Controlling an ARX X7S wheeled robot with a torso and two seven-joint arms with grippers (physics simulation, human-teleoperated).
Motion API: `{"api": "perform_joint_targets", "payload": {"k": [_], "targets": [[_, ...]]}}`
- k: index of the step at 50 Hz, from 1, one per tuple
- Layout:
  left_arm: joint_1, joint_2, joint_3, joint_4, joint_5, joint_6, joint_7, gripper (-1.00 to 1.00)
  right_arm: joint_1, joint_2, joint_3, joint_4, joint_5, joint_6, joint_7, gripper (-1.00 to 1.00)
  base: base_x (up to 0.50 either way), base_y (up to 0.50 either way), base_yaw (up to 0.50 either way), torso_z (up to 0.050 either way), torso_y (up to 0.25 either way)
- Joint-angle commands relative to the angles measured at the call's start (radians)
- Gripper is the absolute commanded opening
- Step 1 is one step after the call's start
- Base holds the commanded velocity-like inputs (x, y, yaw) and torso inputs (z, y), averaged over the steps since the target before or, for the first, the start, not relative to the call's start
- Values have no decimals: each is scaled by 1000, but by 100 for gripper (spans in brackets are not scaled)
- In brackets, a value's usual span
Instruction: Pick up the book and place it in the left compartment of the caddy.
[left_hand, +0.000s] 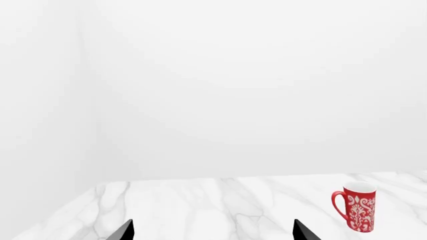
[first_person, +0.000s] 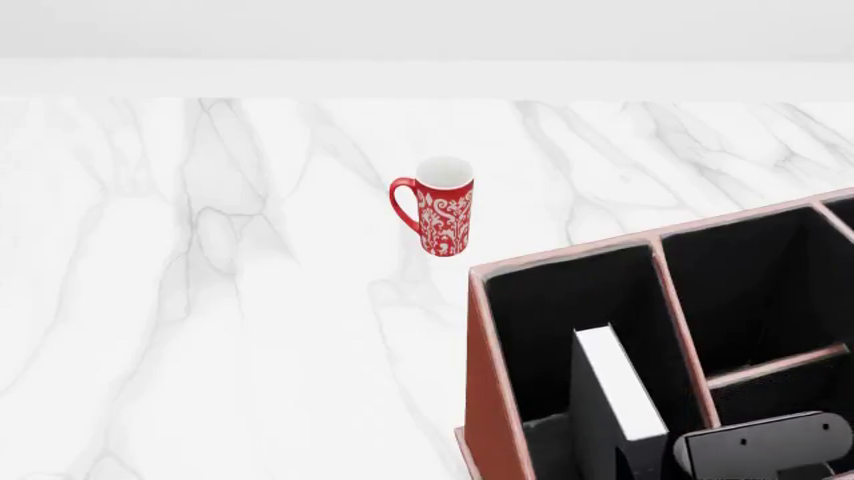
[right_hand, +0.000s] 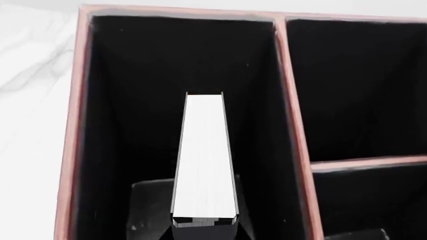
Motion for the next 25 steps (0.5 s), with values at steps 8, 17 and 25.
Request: {"api": "perform_joint_targets", "payload": {"k": [8, 17, 25], "targets": [[3, -6, 0, 2, -4, 4, -5, 100, 33, -10, 8, -6, -57, 16, -12, -100, 0, 0, 0, 0, 1], [3, -9, 1, 3, -6, 5, -8, 100, 33, -16, 2, 4, -63, 13, -15, -100, 0, 0, 0, 1, 1], [4, -10, 2, 4, -6, 6, -11, 100, 31, -20, -3, 13, -66, 9, -19, -100, 0, 0, 0, 0, 1]]}}
